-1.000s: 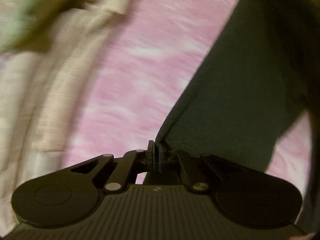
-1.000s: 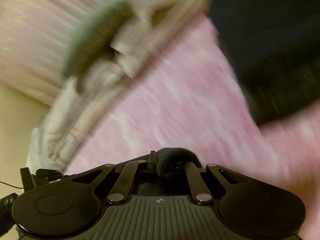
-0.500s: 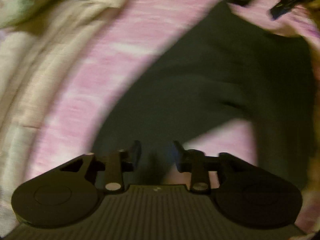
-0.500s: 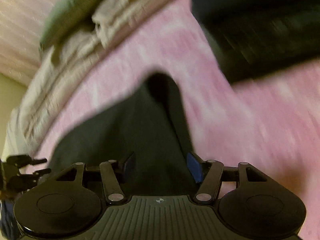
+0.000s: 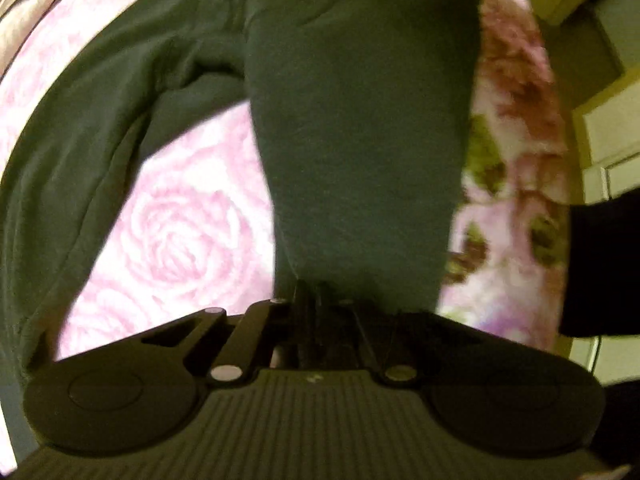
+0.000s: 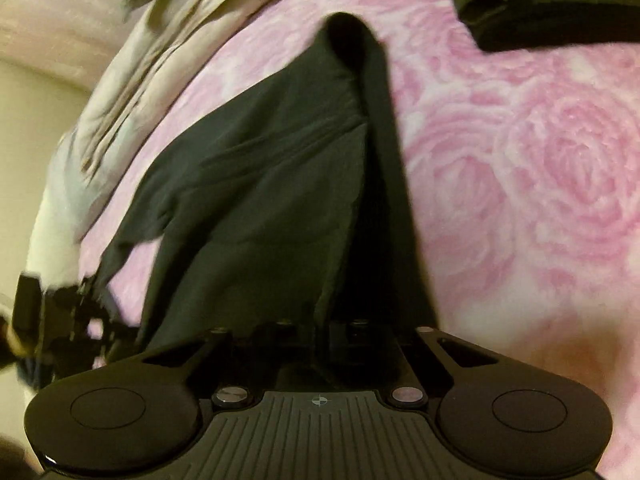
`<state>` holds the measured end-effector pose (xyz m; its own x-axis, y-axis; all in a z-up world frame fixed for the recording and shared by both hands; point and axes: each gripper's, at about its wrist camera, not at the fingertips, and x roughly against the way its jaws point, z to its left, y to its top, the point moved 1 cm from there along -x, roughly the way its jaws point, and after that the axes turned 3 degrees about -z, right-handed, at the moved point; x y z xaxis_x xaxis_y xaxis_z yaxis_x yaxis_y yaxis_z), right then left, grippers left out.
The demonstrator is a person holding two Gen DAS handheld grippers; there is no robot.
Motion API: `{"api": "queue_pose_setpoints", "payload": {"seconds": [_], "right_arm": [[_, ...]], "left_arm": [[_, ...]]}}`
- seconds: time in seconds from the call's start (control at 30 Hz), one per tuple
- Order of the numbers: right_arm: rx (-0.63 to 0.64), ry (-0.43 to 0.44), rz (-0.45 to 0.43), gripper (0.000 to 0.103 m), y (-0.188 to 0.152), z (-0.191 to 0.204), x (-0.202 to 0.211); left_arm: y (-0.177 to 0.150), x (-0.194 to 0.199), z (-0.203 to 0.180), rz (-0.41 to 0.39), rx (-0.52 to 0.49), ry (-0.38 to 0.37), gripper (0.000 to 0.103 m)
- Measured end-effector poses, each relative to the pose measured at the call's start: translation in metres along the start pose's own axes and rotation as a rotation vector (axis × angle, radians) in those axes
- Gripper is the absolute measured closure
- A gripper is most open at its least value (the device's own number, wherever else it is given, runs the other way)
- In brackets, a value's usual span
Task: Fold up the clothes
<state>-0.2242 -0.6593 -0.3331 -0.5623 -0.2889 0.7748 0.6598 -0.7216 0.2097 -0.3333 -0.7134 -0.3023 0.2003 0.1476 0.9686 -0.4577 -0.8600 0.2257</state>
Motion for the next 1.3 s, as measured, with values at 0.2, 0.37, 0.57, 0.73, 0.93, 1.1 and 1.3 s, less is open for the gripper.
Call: {"api": "queue_pose_setpoints", "payload": {"seconds": [0.2, 0.37, 0.57, 0.73, 0.93, 1.1, 1.3], "right_arm": [[-0.079, -0.101, 0.083, 0.099, -0.065, -0.023, 0.03], [-0.111, -0.17, 0.027, 0.098, -0.084, -0.021, 0.02], [-0.013, -0.304, -0.076, 0.034, -0.072, 0.007, 0.033], [0.086, -0.32, -0.17, 0.034, -0.058, 0.062, 0.037], [0.199, -0.23, -0.11, 0.034, -0.069, 0.156, -0.025], [0.27, -0.187, -0.014, 0.034, -0.108, 0.24, -0.092], [0.236, -0.206, 0.065, 0.034, -0.151, 0.306, -0.158]], "left_arm": [[-0.008, 0.008, -0.021, 0.041, -0.006, -0.058, 0.103], [-0.015, 0.0, -0.033, 0.083, 0.03, -0.042, 0.099], [-0.055, 0.021, -0.029, 0.093, 0.053, 0.039, 0.077], [-0.109, 0.043, -0.02, 0.073, 0.056, 0.165, 0.061], [-0.197, 0.051, 0.0, 0.1, -0.022, 0.326, 0.041], [-0.264, 0.065, 0.047, 0.066, 0.054, 0.39, 0.04], [-0.296, 0.08, 0.154, -0.081, 0.405, 0.383, 0.04]]}}
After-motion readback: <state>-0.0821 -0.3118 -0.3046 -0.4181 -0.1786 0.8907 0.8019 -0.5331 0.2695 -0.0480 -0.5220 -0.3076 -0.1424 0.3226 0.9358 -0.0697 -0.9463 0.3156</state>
